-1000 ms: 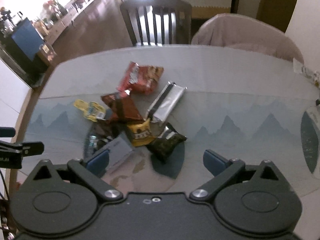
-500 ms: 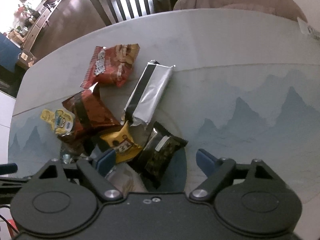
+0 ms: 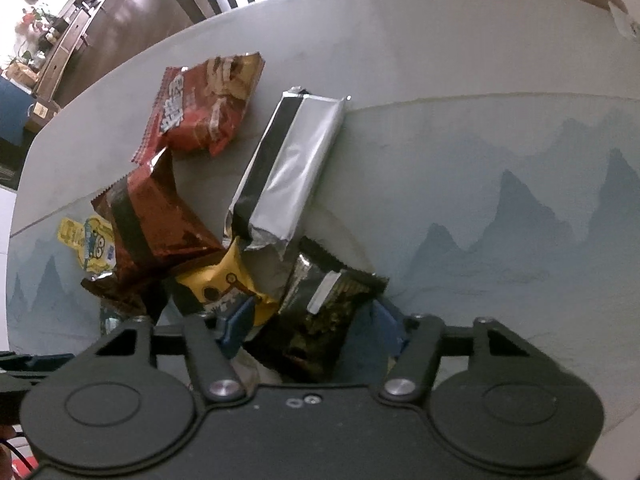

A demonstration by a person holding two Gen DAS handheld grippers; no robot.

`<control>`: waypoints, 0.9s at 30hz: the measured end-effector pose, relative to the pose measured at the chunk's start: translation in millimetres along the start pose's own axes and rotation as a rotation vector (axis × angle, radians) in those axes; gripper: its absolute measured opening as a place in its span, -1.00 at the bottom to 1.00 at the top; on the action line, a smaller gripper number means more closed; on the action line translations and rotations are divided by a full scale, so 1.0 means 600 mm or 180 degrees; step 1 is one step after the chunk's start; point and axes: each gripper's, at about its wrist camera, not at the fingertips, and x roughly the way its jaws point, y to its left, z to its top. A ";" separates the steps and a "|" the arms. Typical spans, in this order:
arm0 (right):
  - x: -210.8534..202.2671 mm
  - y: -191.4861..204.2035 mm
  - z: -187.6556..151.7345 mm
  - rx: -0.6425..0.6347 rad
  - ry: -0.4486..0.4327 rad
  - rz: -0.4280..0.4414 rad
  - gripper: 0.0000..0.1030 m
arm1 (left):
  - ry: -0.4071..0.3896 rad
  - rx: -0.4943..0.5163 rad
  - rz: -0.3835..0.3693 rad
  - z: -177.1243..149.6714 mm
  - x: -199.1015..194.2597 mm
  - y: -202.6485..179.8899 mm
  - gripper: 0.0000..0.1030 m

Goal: Organize snacks
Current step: 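Grasp the blue-wrapped candy with the left tool while the right tool grasps the black packet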

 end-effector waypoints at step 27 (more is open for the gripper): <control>-0.046 -0.007 -0.037 -0.0257 -0.0199 -0.0008 -0.36 | -0.0226 -0.0051 -0.0383 -0.014 -0.009 -0.010 -0.76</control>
